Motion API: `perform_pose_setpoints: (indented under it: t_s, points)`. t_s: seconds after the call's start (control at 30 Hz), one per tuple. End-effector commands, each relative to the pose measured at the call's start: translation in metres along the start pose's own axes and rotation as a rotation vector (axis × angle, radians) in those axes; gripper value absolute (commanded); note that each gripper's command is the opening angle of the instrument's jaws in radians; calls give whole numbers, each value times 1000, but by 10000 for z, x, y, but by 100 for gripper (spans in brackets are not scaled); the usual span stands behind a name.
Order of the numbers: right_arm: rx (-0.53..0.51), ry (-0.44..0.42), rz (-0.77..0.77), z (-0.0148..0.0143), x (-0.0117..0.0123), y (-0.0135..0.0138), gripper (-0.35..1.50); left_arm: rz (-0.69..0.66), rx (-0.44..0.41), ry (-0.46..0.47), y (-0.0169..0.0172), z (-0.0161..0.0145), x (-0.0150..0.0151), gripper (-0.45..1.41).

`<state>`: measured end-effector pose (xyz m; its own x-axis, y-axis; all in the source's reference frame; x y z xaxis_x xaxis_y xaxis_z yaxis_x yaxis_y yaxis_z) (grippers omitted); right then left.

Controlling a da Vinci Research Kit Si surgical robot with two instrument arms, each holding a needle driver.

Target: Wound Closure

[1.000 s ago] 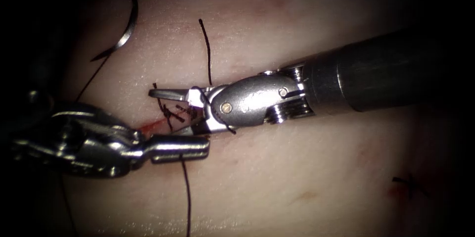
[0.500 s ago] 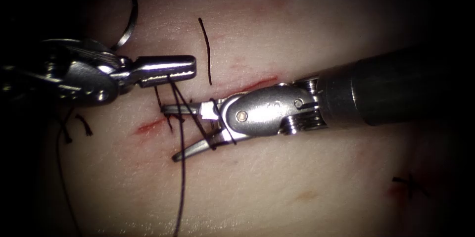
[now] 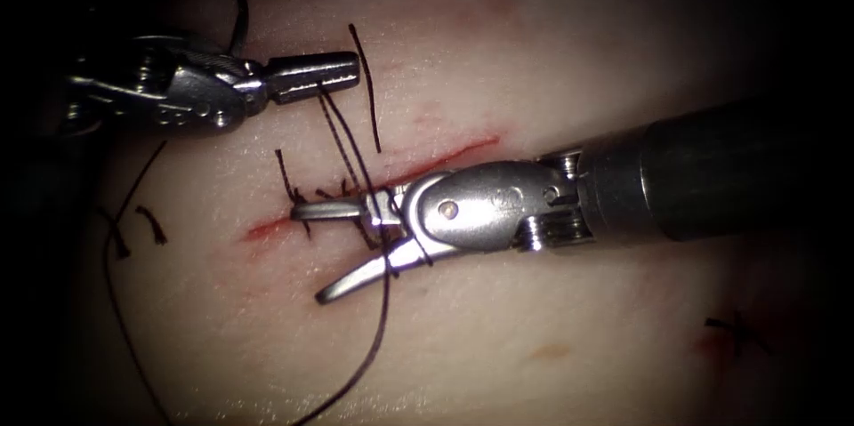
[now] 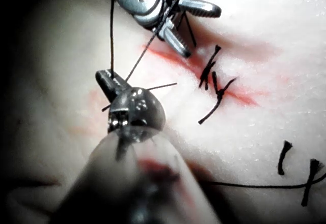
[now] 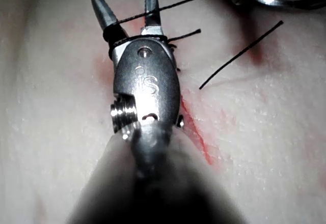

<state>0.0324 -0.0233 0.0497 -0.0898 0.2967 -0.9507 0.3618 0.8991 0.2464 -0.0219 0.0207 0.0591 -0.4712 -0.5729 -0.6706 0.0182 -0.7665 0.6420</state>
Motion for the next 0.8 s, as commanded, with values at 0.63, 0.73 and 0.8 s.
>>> perform_pose_setpoints:
  t_s: [0.63,0.73,0.8]
  points:
    - [-95,237,92,-26,-12,19,38,-56,3,70,59,-14,6,-45]
    - [-108,243,102,-28,-10,22,34,-54,2,66,70,-14,13,-45]
    - [-120,243,105,-31,-8,24,33,-48,3,68,79,-14,17,-45]
